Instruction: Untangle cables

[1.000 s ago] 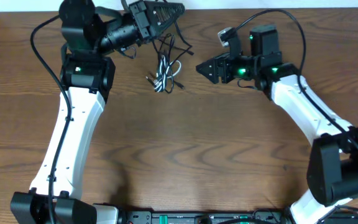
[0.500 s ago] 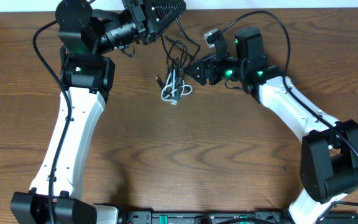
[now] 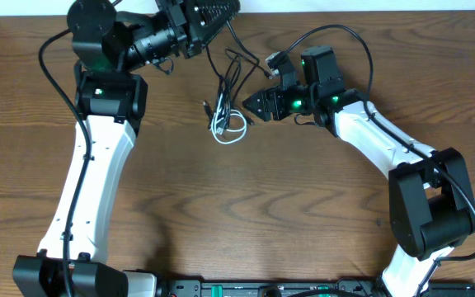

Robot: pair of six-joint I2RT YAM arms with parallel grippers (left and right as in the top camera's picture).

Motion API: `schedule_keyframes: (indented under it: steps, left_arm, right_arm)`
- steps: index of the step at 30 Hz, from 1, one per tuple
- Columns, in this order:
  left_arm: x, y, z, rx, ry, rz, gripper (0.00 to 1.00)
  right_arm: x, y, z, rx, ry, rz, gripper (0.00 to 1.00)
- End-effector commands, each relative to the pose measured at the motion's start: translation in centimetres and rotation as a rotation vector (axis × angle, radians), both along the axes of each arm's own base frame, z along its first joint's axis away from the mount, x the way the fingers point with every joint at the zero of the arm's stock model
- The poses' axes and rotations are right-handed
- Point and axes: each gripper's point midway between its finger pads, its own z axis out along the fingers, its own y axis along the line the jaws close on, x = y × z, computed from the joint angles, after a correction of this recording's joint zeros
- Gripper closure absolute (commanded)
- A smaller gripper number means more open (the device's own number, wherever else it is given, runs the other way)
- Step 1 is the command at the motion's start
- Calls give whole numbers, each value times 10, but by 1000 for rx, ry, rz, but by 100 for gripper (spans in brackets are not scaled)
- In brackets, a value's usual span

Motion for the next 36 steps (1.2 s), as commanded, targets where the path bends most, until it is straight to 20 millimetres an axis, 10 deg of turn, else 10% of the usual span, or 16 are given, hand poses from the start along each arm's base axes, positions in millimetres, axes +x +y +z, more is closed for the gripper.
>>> schedule_keyframes:
  steps: [1,22,31,36]
  left_arm:
    - [-5,2,10,-4,-25,-8,93]
    - [-5,2,10,-8,-15,-8,93]
    - [-5,2,10,-6,-20,-7,93]
    - [-2,2,3,77,-173,16,93]
  right_arm:
    - [-8,12,10,19,-71,103,31]
    - [-25,44,-26,151,-49,294,37]
    - [-13,45,-32,109,-18,193,99]
    - [10,8,-13,140,78,44,99]
